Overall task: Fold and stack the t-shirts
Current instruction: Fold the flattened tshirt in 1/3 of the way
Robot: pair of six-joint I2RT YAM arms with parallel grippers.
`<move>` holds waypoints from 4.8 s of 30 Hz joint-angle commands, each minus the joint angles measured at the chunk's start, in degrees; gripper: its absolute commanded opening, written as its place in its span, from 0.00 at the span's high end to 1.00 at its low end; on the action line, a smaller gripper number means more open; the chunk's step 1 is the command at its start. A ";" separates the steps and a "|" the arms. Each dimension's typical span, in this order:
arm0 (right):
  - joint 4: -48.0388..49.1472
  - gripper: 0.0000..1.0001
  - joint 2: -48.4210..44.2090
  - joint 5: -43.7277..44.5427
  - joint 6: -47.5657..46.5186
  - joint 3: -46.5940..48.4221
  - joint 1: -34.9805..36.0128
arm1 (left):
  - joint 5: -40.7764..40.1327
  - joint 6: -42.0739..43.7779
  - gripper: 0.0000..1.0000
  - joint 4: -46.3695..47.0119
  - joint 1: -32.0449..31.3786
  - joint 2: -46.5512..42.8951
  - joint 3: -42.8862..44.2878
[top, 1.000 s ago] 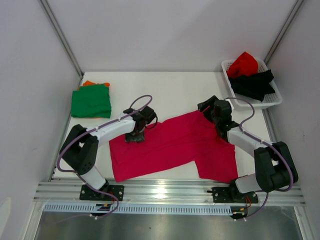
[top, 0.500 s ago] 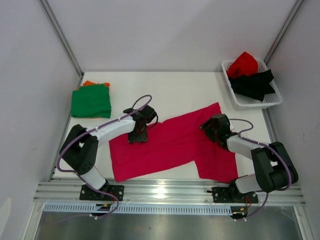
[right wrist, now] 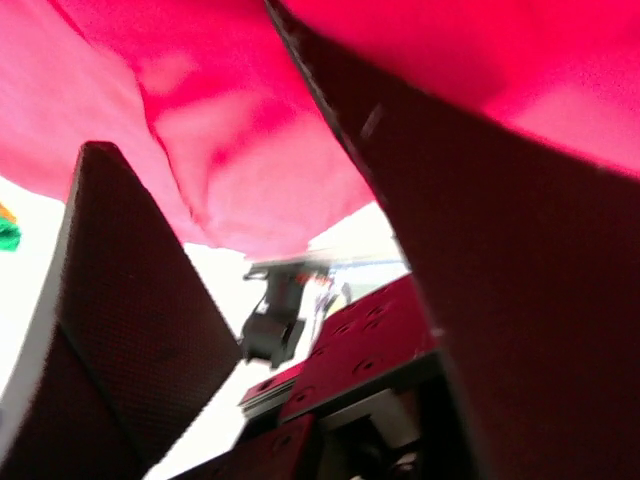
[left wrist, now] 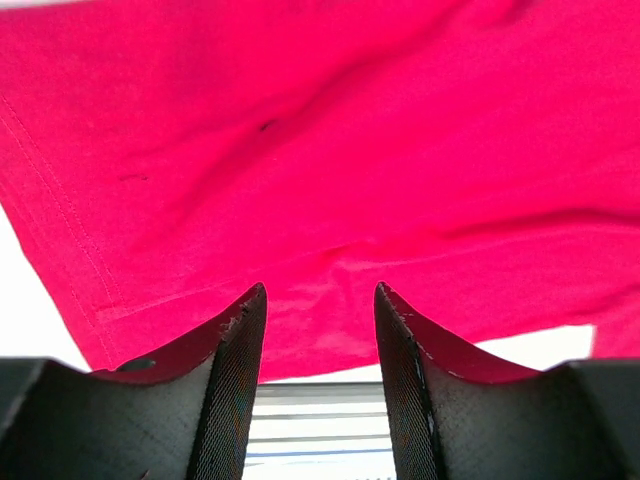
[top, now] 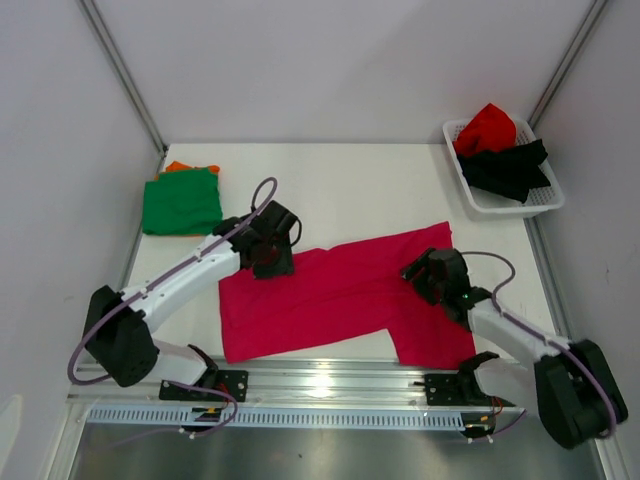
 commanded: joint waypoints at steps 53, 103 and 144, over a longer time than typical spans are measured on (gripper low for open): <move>30.20 0.24 30.50 -42.46 -10.42 26.17 19.06 | -19.15 -6.05 0.45 -9.58 10.27 -7.45 16.83; 1.10 0.23 66.29 -35.16 -27.74 75.68 11.25 | -16.86 -3.50 0.40 -7.57 10.62 -21.17 12.79; -16.90 0.20 -12.99 13.70 0.91 11.15 19.42 | -8.69 -20.38 0.42 2.46 10.53 -6.75 -5.67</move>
